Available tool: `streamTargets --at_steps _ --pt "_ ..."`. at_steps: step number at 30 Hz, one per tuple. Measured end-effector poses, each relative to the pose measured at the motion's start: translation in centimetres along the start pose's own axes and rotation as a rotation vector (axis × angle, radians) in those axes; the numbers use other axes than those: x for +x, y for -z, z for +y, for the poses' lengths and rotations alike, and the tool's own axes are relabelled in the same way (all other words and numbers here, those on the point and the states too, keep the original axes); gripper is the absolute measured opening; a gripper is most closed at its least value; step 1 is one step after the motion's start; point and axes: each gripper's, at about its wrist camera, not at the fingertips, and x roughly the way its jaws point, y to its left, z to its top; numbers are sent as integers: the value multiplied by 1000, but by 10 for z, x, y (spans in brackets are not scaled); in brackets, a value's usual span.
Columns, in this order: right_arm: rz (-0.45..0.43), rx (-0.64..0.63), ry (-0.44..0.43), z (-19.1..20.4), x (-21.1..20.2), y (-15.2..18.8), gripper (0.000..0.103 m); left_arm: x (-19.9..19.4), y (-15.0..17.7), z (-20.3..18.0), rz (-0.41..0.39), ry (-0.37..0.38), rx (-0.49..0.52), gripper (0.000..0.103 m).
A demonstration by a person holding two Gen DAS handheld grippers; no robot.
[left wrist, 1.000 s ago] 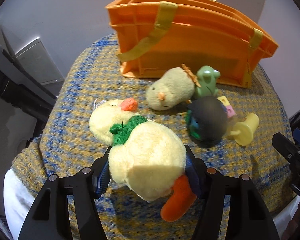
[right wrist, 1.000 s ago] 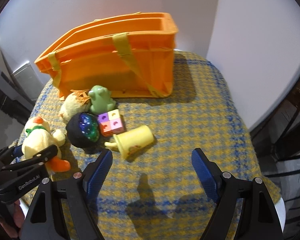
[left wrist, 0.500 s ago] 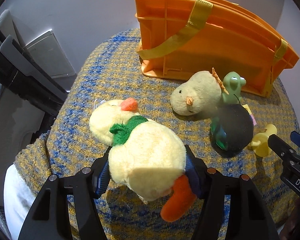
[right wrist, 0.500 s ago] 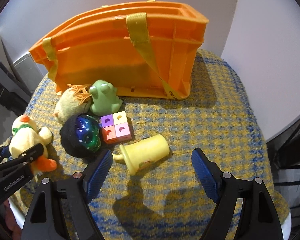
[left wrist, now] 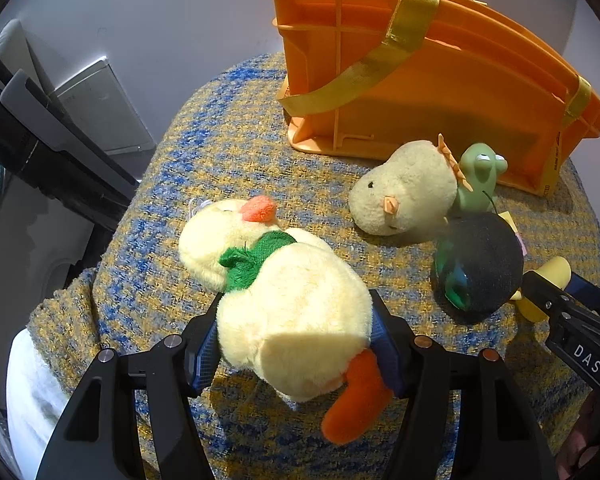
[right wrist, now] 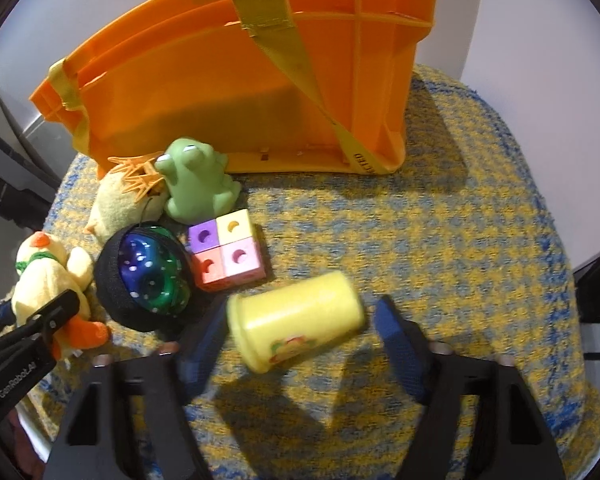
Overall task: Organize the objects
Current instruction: 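Grasp the yellow duck plush with the left tool while the right tool grasps the yellow sippy cup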
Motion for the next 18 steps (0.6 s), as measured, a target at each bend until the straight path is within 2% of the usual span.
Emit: streamTargets --at_steps 6,14,18 --pt "-33 20 44 -2 -14 3 63 -10 -3 0 -15 -6 -8 64" --pt "-139 25 134 1 -57 -3 63 -38 -12 -5 -75 -5 -6 64" --pt "-177 32 147 1 -73 -14 63 -55 -19 -8 -112 1 -4 64"
